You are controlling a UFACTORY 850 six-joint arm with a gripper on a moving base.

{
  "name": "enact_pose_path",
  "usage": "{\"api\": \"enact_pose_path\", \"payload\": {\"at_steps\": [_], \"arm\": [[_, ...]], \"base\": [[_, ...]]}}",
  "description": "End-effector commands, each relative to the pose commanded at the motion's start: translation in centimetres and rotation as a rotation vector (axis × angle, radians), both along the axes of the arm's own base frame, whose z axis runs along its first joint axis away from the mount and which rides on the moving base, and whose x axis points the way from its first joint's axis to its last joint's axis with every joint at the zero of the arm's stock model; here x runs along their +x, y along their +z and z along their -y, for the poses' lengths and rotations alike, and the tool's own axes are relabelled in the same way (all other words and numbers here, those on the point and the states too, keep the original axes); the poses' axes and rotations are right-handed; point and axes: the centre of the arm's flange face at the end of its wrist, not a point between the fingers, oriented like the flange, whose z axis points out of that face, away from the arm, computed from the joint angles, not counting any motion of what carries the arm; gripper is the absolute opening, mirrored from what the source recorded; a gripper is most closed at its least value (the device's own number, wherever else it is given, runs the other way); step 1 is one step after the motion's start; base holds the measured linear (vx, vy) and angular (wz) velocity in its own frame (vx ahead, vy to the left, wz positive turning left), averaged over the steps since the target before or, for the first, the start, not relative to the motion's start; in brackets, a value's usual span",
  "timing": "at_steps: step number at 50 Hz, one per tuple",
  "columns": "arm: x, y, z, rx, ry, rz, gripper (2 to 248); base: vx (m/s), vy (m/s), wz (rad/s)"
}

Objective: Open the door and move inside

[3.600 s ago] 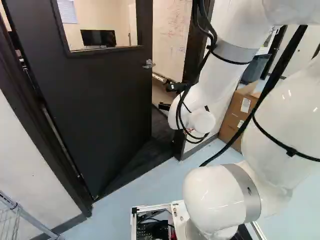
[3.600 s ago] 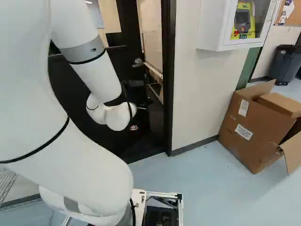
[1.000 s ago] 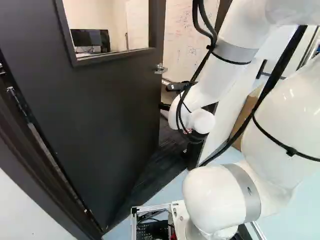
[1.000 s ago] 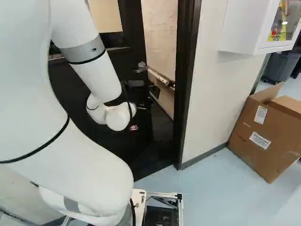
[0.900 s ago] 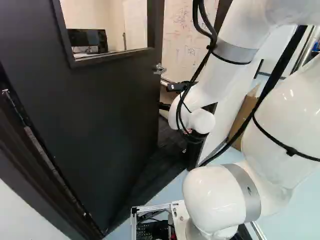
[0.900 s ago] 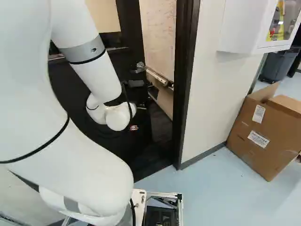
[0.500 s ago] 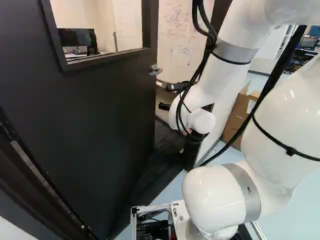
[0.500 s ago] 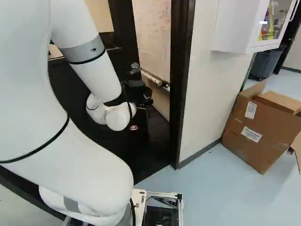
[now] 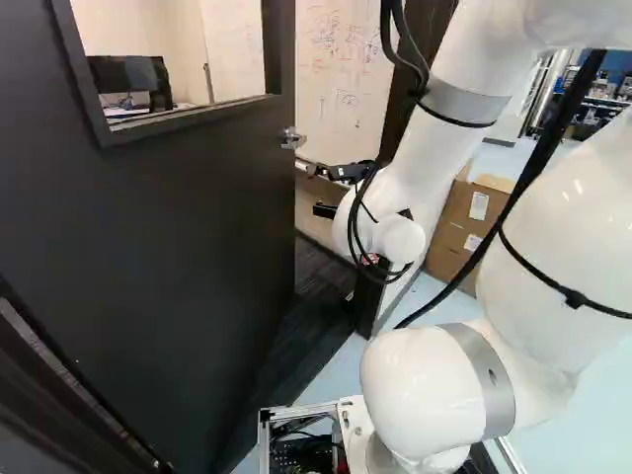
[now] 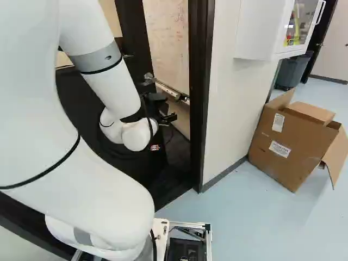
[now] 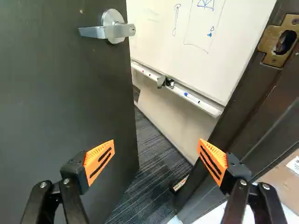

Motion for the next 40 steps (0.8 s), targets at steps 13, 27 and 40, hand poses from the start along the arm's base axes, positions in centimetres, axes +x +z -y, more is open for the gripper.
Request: {"api": "enact_pose_path", "payload": {"at_steps": [13, 27, 40], "arm": [[0.0, 0.0, 0.0, 0.0, 0.0, 0.0, 247], [0.1, 0.0, -0.2, 0.0, 0.006, 0.0, 247], [0.9, 0.0, -1.0, 0.001, 0.029, -0.001, 247]], "base": [[0.001, -0.003, -0.017], [0.0, 0.0, 0.0], [0.0, 0.0, 0.0]]}}
